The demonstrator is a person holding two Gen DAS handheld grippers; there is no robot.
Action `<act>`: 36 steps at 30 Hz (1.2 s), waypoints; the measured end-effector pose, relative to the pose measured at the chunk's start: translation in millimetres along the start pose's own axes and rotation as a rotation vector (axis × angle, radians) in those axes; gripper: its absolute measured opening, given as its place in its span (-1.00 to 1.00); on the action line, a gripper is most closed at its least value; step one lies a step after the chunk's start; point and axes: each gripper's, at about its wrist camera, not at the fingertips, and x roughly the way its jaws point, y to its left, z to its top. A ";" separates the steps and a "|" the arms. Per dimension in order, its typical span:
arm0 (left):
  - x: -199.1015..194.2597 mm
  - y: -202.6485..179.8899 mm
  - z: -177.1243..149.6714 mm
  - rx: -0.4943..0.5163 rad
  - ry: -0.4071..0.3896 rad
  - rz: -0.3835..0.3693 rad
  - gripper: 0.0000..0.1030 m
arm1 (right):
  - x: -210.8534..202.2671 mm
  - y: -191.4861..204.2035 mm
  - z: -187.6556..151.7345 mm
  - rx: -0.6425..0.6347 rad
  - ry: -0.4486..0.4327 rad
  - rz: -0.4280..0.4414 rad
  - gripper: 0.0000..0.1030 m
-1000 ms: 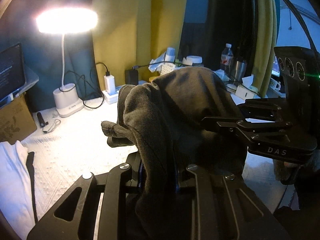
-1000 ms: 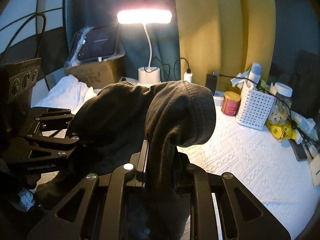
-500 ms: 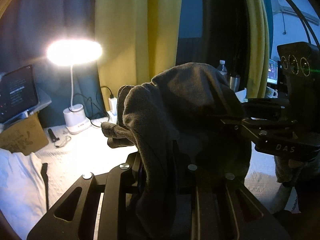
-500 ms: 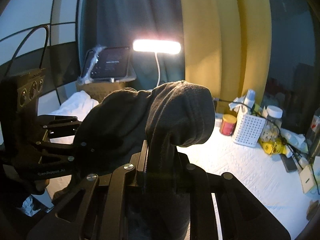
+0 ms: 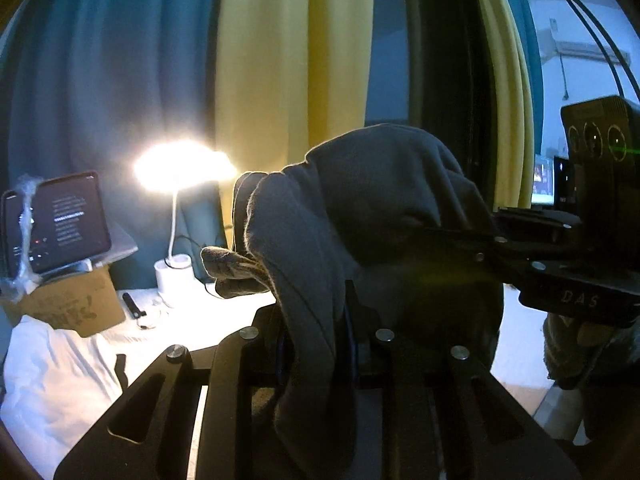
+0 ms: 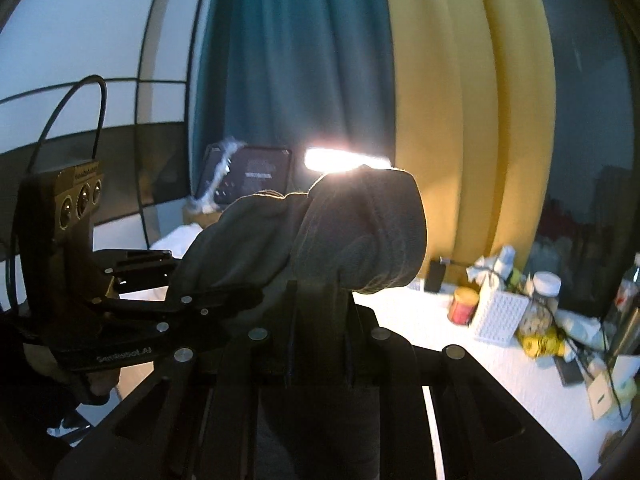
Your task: Fold small clothes
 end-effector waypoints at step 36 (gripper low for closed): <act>-109.3 84.4 -11.4 0.003 -0.012 0.248 -0.61 | -2.7 137.0 52.3 -0.188 -0.148 0.304 -0.65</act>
